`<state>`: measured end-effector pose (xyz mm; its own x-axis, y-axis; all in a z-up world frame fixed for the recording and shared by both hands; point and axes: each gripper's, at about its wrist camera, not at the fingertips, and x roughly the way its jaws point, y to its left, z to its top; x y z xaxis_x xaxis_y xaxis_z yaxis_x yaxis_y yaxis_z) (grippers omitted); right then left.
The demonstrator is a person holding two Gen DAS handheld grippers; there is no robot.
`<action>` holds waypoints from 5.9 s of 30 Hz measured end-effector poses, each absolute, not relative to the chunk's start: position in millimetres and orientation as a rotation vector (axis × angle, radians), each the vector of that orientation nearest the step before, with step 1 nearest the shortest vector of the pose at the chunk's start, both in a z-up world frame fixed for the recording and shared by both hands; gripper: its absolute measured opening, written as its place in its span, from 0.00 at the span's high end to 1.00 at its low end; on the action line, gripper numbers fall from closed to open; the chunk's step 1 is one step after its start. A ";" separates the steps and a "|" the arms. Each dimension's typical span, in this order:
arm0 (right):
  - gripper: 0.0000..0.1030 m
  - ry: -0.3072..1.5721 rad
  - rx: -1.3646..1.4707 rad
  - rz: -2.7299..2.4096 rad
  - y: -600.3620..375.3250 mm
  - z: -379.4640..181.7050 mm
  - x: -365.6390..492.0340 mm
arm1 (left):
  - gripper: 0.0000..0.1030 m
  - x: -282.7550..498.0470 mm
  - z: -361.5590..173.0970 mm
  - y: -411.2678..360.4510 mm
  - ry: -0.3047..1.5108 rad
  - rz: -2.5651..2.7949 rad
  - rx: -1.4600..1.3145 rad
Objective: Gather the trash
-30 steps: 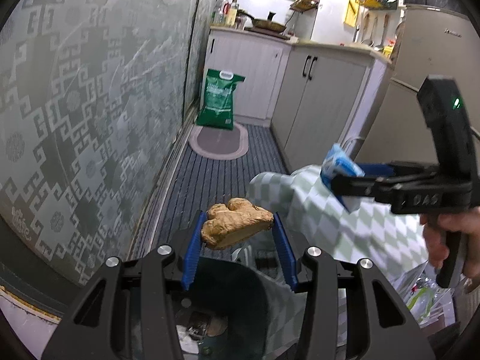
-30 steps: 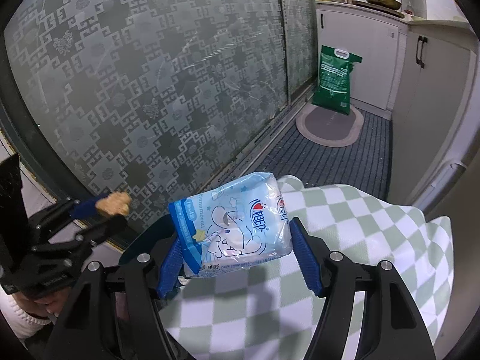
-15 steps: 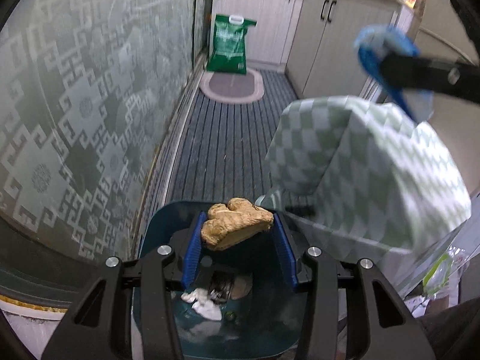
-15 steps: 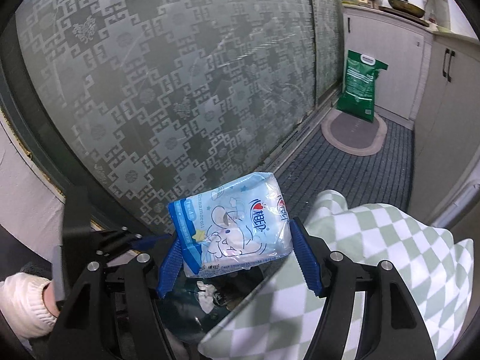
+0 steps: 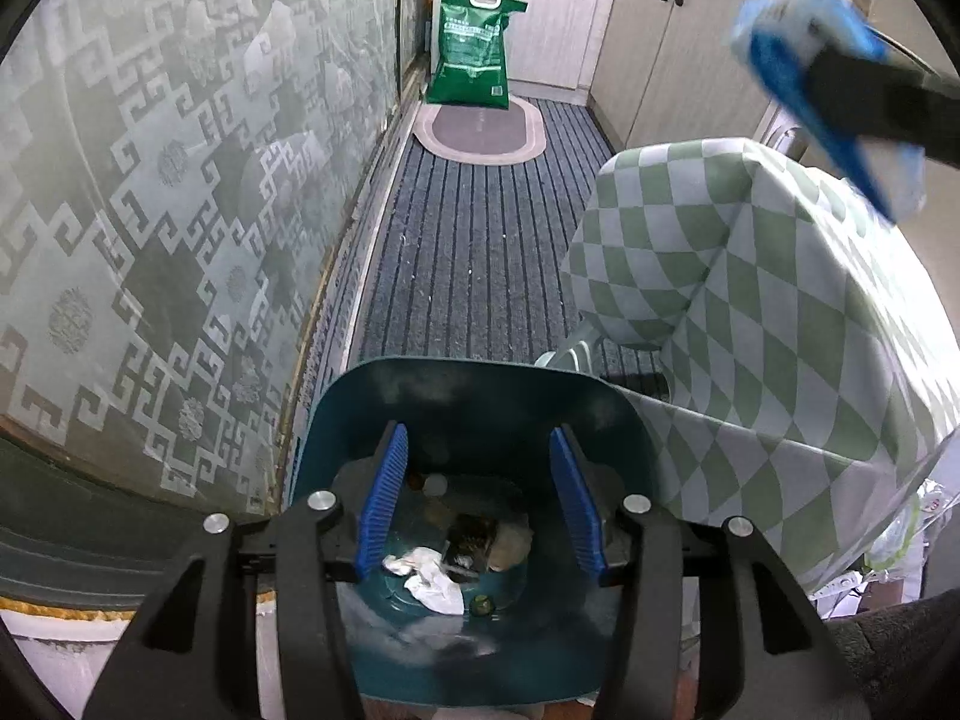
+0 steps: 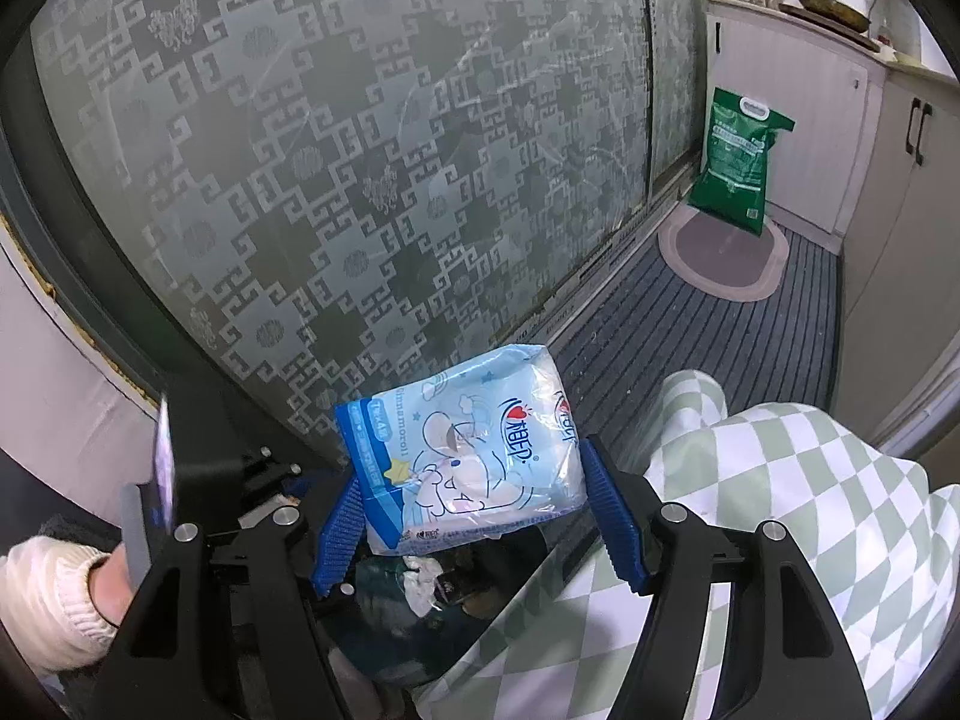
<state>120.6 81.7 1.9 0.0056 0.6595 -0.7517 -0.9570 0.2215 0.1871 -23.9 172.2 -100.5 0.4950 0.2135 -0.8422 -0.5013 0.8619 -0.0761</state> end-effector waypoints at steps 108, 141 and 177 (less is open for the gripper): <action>0.03 0.592 -0.301 0.988 -155.5 54.4 66.1 | 0.03 -102.8 7.7 70.7 0.618 0.512 -0.224; 0.03 0.599 -0.287 1.017 -155.4 54.8 62.6 | 0.03 -108.8 12.3 75.7 0.606 0.538 -0.241; 0.03 0.601 -0.287 1.016 -162.8 49.0 50.2 | 0.03 -111.7 11.4 68.4 0.617 0.538 -0.233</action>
